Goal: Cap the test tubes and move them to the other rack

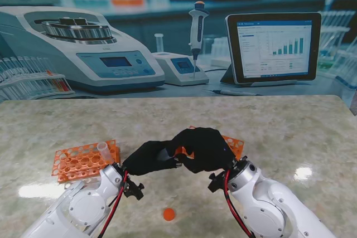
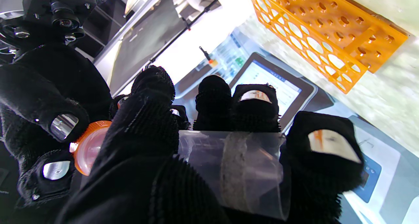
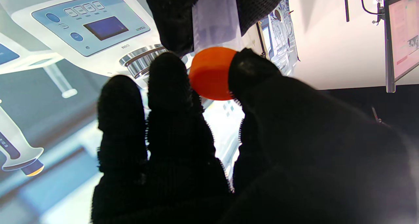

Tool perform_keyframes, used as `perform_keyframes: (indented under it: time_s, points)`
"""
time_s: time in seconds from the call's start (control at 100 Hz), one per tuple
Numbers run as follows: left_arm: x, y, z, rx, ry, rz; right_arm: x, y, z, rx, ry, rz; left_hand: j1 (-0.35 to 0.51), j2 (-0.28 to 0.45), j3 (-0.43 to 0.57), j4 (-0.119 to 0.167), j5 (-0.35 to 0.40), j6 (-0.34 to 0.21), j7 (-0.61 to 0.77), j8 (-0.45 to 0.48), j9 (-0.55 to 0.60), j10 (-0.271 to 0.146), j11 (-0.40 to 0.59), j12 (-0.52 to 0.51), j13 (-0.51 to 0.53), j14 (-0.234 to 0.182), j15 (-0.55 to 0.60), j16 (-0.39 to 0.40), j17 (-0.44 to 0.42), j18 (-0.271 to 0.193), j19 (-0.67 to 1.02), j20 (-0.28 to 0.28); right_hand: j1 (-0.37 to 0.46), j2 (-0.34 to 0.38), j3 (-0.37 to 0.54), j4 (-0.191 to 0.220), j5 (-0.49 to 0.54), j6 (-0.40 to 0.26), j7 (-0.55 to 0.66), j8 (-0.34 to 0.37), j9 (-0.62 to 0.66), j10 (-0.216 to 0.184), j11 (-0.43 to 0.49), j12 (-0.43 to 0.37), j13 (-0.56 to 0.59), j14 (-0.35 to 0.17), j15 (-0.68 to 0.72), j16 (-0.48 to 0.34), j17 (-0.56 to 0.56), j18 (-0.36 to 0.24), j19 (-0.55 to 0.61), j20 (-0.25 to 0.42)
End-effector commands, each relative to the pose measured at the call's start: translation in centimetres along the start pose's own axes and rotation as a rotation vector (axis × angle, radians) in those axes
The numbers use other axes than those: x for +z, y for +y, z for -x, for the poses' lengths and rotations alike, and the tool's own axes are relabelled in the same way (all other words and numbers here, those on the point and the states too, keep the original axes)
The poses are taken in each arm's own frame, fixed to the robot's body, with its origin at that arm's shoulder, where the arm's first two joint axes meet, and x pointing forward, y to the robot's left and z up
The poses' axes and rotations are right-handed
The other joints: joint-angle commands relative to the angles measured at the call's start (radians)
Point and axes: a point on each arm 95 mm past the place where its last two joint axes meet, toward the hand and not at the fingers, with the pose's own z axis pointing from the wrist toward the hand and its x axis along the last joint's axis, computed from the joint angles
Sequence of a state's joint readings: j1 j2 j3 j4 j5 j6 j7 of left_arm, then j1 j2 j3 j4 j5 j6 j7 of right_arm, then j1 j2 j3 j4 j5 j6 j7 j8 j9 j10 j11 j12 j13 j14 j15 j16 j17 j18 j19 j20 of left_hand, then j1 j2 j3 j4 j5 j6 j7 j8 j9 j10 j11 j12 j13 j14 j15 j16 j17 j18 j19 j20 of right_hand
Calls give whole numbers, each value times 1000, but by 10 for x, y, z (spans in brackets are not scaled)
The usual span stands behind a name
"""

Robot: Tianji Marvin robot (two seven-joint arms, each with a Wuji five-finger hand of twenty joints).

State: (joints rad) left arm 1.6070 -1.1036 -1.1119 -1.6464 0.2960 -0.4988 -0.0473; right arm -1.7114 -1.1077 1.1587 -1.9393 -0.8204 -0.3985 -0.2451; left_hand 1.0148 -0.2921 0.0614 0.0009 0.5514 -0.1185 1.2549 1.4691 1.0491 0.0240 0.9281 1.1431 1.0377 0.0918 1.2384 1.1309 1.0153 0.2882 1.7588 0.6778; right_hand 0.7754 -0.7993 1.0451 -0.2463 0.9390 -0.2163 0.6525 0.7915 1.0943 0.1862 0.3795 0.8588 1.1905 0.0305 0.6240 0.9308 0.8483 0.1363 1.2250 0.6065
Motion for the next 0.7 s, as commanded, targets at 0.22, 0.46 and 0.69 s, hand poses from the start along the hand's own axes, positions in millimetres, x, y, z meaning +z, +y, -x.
perform_keyframes:
  time_s: [0.22, 0.46, 0.69]
  points:
    - [3, 0, -7, 1, 23, 9, -1, -7, 2, 19, 8, -21, 11, 77, 0, 5, 7, -70, 61, 61, 4, -44, -4, -4, 9, -8, 2, 10, 48, -32, 72, -11, 157, 95, 151, 77, 34, -4, 4, 5, 119, -216, 134, 27, 37, -10, 57, 11, 7, -7, -1, 18]
    - [3, 0, -7, 7, 21, 21, 2, -7, 4, 21, 47, -47, 12, 78, -1, 5, 6, -70, 61, 61, 4, -44, -4, -4, 10, -8, 3, 11, 52, -47, 84, -7, 156, 102, 146, 76, 28, -5, 0, 3, 114, -217, 129, 24, 31, -12, 51, 10, 1, -11, -6, 17]
    - [3, 1, -8, 6, 23, 18, 4, -12, 5, 28, 95, -73, 13, 76, -2, 5, 6, -70, 61, 61, 5, -44, -4, -5, 10, -8, 3, 12, 52, -49, 86, -8, 156, 108, 132, 74, 20, -7, -5, -1, 105, -218, 119, 15, 20, -12, 38, 4, -7, -19, -16, 14]
